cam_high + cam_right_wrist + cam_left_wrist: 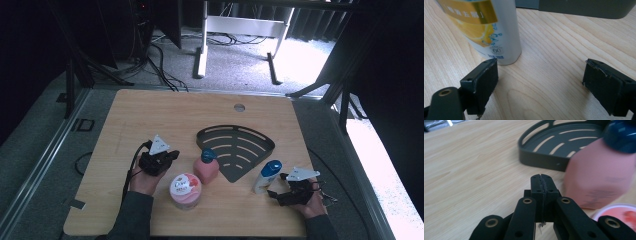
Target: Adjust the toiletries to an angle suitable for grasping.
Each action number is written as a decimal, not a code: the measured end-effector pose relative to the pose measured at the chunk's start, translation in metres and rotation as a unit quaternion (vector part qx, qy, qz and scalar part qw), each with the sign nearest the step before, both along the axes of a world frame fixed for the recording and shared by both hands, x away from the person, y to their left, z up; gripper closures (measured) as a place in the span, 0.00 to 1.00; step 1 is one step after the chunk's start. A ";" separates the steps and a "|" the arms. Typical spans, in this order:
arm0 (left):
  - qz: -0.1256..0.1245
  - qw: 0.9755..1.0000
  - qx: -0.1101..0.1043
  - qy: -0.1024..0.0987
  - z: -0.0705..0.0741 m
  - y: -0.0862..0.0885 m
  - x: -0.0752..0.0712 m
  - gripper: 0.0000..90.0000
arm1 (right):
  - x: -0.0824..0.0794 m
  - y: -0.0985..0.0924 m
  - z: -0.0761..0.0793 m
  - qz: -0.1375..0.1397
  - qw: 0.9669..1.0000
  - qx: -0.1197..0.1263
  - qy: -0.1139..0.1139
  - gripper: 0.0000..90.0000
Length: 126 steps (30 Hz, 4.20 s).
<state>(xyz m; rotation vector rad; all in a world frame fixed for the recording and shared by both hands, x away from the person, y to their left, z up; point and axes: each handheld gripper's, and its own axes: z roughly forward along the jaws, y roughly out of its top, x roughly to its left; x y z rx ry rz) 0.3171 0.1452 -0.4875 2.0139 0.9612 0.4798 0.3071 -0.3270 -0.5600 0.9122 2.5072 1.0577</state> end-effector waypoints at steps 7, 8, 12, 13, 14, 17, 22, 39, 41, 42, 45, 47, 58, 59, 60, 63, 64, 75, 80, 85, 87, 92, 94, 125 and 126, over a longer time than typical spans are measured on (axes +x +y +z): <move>-0.031 1.000 -0.006 0.001 0.011 -0.013 -0.008 1.00 | 0.000 0.000 0.000 0.000 1.000 0.000 0.000 0.14; -0.031 1.000 -0.006 0.001 0.011 -0.013 -0.008 1.00 | 0.000 0.000 0.000 0.000 1.000 0.000 0.000 0.14; -0.044 0.999 -0.012 -0.002 0.018 -0.021 -0.013 1.00 | -0.001 0.000 0.000 -0.002 1.000 0.000 -0.001 0.14; -0.045 0.999 -0.007 -0.002 0.019 -0.024 -0.014 1.00 | -0.001 0.000 0.000 -0.002 1.000 0.000 -0.001 0.14; -0.045 0.999 -0.007 -0.002 0.019 -0.024 -0.014 1.00 | -0.001 0.000 0.000 -0.002 1.000 0.000 -0.001 0.14; -0.056 0.998 0.004 -0.011 0.026 -0.031 -0.019 1.00 | -0.002 0.000 0.000 -0.005 1.000 0.001 0.000 0.14; -0.072 0.997 -0.004 -0.016 0.030 -0.047 -0.025 1.00 | -0.002 0.000 0.000 -0.007 1.000 0.001 0.000 0.14; -0.131 0.991 0.014 -0.013 0.033 -0.093 -0.032 0.99 | -0.002 0.000 0.000 -0.006 1.000 0.001 0.000 0.14; -0.137 0.990 0.013 -0.012 0.033 -0.102 -0.029 0.99 | -0.002 0.000 0.000 -0.006 1.000 0.001 0.000 0.14; -0.135 0.991 0.013 -0.012 0.033 -0.103 -0.027 0.99 | -0.002 0.000 0.000 -0.006 1.000 0.001 0.000 0.14; -0.132 0.991 0.011 -0.009 0.032 -0.104 -0.024 0.99 | -0.002 0.000 0.000 -0.006 1.000 0.001 0.000 0.14; -0.132 0.991 0.010 -0.007 0.031 -0.104 -0.023 0.99 | -0.002 0.000 0.000 -0.006 1.000 0.001 0.000 0.14; -0.117 0.993 0.014 -0.007 0.028 -0.102 -0.016 0.99 | -0.002 0.000 0.000 -0.006 1.000 0.001 0.000 0.14; -0.115 0.993 0.013 -0.007 0.028 -0.101 -0.015 0.99 | -0.002 0.000 0.000 -0.006 1.000 0.001 0.000 0.14; -0.116 0.993 0.008 -0.004 0.028 -0.099 -0.015 0.99 | -0.002 0.000 0.000 -0.006 1.000 0.001 0.000 0.14; -0.111 0.994 0.005 -0.005 0.028 -0.096 -0.014 0.99 | -0.002 0.000 0.000 -0.006 1.000 0.001 0.000 0.14; -0.108 0.994 0.007 -0.006 0.028 -0.096 -0.014 0.99 | -0.002 0.000 0.000 -0.006 1.000 0.001 0.000 0.14; -0.077 0.997 0.017 -0.003 0.025 -0.083 -0.009 0.99 | -0.002 0.000 0.000 -0.007 1.000 0.001 0.000 0.14; -0.073 0.997 0.013 0.002 0.025 -0.083 -0.006 0.97 | -0.002 0.000 0.000 -0.007 1.000 0.001 0.000 0.14; -0.100 0.994 0.039 -0.005 0.027 -0.103 -0.003 0.96 | -0.002 0.000 0.000 -0.006 1.000 0.001 0.000 0.14; -0.104 0.993 0.053 -0.002 0.025 -0.111 0.000 0.96 | -0.002 0.000 0.000 -0.006 1.000 0.001 0.000 0.14; -0.093 0.993 0.076 0.002 0.017 -0.116 0.009 0.98 | -0.002 0.000 0.000 -0.006 1.000 0.001 0.000 0.14; -0.092 0.993 0.076 0.006 0.015 -0.116 0.010 0.99 | -0.002 0.000 0.000 -0.006 1.000 0.001 0.000 0.14; -0.057 0.994 0.090 0.010 0.016 -0.093 0.037 0.99 | -0.002 0.000 0.000 -0.013 1.000 0.002 0.000 0.15; -0.057 0.994 0.090 0.010 0.016 -0.092 0.038 0.99 | -0.002 0.000 0.000 -0.013 1.000 0.002 -0.001 0.15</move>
